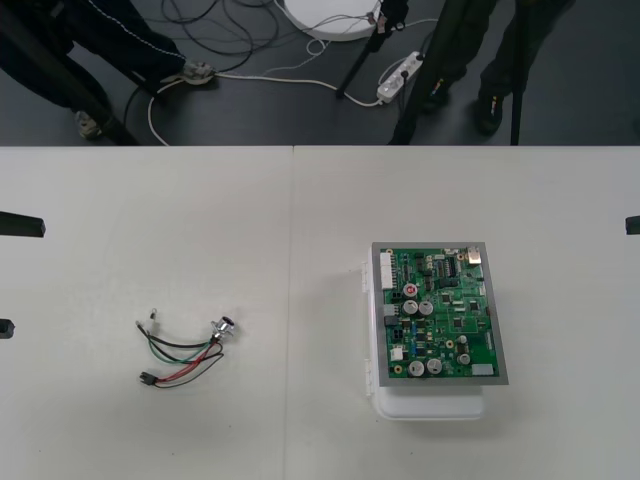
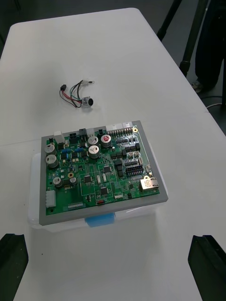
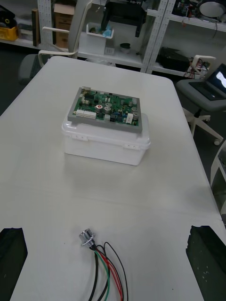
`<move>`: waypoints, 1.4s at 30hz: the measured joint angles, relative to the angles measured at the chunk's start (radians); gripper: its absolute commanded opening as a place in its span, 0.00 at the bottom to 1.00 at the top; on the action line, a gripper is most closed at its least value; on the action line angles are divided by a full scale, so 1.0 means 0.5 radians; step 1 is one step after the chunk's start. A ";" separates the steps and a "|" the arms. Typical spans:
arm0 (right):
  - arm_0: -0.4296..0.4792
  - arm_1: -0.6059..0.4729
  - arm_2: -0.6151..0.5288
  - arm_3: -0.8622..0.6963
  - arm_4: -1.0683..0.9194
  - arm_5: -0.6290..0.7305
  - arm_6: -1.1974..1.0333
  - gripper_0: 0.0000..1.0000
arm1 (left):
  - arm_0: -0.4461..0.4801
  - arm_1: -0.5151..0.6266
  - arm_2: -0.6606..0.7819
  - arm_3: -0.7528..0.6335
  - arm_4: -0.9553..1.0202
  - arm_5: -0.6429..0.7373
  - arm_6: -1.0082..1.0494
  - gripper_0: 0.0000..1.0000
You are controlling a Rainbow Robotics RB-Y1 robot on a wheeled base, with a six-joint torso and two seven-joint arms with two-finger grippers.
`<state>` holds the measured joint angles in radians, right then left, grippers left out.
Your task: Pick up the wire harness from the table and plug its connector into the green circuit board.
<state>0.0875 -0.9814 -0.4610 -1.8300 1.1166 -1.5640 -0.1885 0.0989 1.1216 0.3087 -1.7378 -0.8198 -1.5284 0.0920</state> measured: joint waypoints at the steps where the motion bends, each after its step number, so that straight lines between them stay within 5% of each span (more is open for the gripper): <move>1: 0.000 0.000 0.000 0.000 0.000 0.000 0.000 1.00 | 0.000 0.000 0.000 0.000 0.000 0.000 0.000 1.00; 42: 0.000 0.000 0.000 0.000 0.000 0.000 0.000 1.00 | 0.000 0.000 0.000 0.000 0.000 0.000 0.000 1.00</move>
<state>0.0875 -0.9814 -0.4610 -1.8300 1.1166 -1.5640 -0.1885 0.0989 1.1216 0.3087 -1.7378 -0.8198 -1.5284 0.0920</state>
